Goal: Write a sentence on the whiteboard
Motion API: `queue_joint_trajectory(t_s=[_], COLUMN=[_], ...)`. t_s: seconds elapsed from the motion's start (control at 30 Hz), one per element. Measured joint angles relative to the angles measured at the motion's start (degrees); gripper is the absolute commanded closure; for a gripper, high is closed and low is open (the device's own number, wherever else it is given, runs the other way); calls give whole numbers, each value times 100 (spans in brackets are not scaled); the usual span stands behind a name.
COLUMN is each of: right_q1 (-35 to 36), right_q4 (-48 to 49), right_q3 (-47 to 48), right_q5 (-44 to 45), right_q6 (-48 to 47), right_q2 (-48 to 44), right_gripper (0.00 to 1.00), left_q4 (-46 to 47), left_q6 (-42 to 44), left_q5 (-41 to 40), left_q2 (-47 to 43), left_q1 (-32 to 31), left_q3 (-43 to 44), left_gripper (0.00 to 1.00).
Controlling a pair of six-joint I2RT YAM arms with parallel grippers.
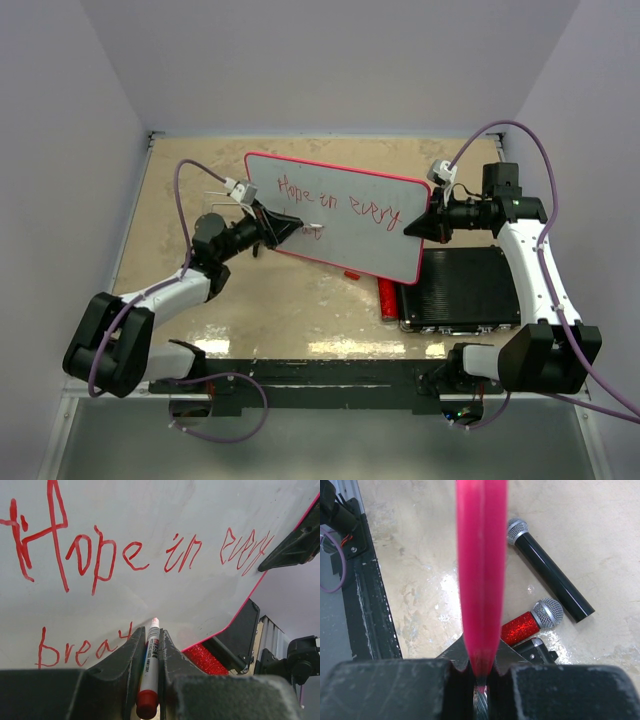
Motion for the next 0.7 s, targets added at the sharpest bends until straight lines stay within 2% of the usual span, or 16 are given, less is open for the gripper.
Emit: queue_joint_trajectory(t_s=[0.7], right_q1=[0], right_q4=[4], right_q3=[-24], right_q5=[-13], right_q6=[2], right_q2=[0], right_gripper=[100], left_q4=[-46], left_q6=[48], left_q5=[-9], left_q2=[216], left_q1=[0], left_q3=[90], left_gripper=[100])
